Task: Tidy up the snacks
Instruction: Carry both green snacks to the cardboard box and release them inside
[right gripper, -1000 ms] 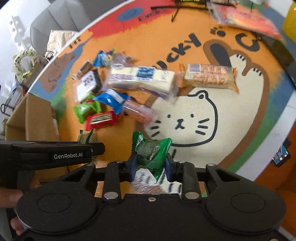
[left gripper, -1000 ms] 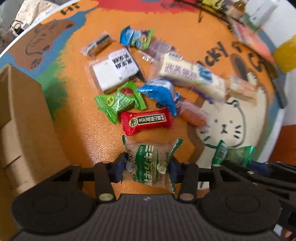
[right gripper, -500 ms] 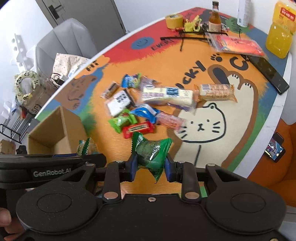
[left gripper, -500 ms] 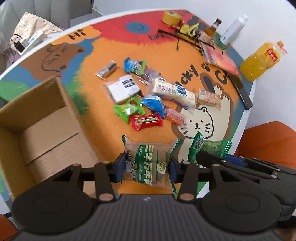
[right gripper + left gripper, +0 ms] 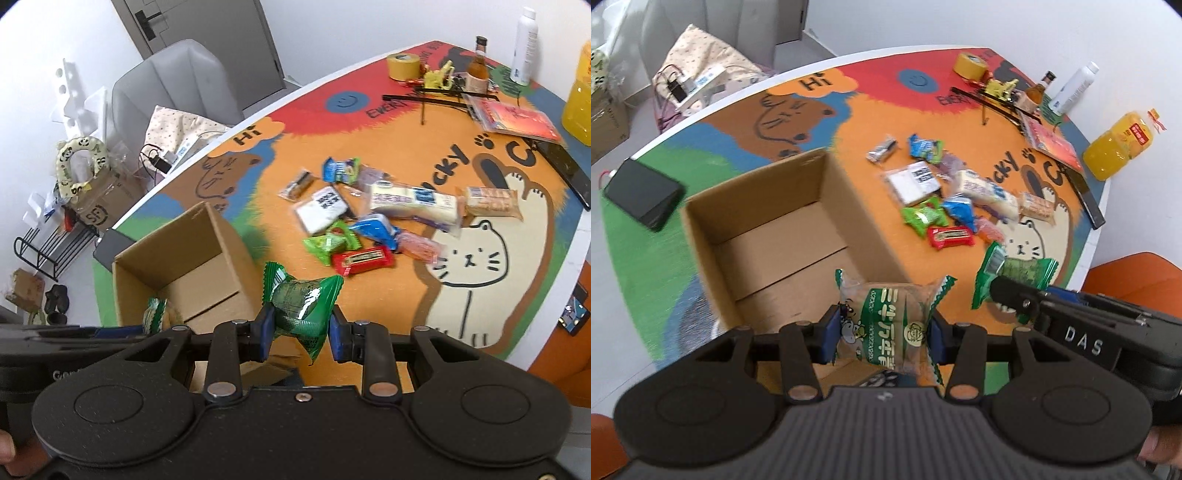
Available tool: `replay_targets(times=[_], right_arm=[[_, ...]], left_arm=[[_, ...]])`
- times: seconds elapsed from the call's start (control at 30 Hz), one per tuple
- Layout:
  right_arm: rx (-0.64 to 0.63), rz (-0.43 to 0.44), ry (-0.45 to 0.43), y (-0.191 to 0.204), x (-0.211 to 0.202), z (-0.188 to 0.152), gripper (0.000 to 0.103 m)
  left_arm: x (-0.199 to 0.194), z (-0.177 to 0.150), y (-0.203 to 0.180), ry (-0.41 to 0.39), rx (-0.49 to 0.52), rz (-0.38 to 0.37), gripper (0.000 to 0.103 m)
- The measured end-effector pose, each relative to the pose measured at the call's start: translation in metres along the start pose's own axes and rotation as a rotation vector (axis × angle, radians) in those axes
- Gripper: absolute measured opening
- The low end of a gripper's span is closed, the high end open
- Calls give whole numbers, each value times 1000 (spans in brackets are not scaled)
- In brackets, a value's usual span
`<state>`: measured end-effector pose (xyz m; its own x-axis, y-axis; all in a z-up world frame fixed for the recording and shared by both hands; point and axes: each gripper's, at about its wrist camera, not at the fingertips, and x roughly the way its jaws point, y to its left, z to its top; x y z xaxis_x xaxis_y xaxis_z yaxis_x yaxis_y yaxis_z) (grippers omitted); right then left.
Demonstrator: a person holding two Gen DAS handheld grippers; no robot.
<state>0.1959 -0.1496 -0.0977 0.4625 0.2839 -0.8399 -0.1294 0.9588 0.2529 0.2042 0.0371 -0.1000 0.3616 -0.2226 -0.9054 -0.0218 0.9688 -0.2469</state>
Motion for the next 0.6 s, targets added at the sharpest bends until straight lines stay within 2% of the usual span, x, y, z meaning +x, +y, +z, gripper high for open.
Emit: replay_targets(times=[0.37,0.6], right_arm=[[-33,26,15,45,6,-1,28],[-28,61,41,58,13,3,31]], left_arm=[[-11,-6,45,18,-38,-1,49],[-26,-2,59,0,-64,2,64]])
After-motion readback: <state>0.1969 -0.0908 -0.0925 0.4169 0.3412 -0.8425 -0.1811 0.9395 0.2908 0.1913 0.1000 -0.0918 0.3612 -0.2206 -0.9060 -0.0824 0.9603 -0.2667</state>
